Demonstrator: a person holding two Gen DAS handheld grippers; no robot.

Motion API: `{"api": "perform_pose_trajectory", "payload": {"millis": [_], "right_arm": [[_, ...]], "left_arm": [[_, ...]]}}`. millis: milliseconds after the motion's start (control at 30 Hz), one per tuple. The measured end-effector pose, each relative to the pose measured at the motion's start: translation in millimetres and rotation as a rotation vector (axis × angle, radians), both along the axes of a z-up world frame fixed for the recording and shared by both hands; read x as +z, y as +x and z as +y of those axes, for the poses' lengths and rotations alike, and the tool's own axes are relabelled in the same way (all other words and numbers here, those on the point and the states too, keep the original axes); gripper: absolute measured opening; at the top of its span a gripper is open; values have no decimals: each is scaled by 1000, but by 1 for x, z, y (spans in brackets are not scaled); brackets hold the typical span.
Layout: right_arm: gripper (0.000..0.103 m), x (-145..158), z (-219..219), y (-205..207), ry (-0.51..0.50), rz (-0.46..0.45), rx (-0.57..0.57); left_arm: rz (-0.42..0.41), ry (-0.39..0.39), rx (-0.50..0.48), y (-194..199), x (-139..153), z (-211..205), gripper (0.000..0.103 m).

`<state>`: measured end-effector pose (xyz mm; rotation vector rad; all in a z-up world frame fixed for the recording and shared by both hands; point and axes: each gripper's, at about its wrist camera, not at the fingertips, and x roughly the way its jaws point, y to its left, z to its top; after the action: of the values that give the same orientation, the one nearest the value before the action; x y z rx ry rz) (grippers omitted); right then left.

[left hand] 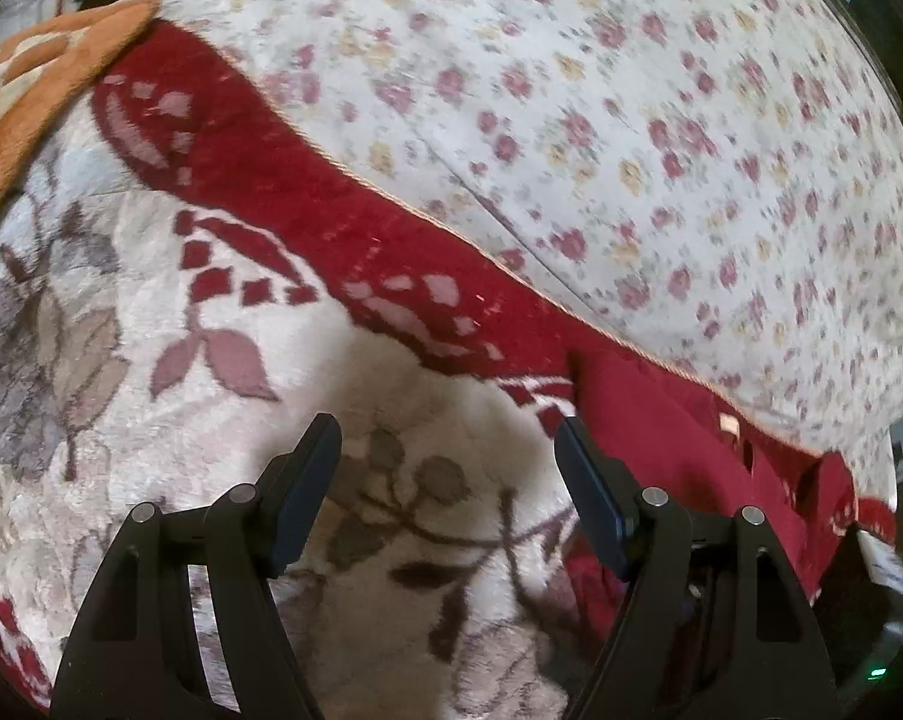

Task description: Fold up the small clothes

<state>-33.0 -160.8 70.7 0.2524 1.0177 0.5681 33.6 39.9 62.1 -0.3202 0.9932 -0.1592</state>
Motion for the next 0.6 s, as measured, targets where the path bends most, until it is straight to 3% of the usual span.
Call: {"api": "perform_pose_trajectory", "payload": {"millis": [100,233,300,400,467,567,600], "right_arm": [[70,15,-33,-29,70,-12,-22],[71,32,-105,-55,59,-82,-213],[72,33,-146,-58,12,-84,-357],[72,17,-195,-48,-120,8,-530],[72,6,-213,-47,-174,37,-571],[72,-26,-228,-43,-258,163,-568],[72,-25,-227,-43,-258,141,-558]], "left_arm": [[-11,-18,-61,-2,1,-14,74],[-24,-61,-132,-7,3,-36,74],[-18,-83,-165,-9,0,-50,74],[-1,-88,-232,-12,-6,-78,74],[10,-51,-276,-14,-13,-99,74],[58,26,-323,-14,-29,-121,74],[88,79,-335,-14,-39,-129,74]]}}
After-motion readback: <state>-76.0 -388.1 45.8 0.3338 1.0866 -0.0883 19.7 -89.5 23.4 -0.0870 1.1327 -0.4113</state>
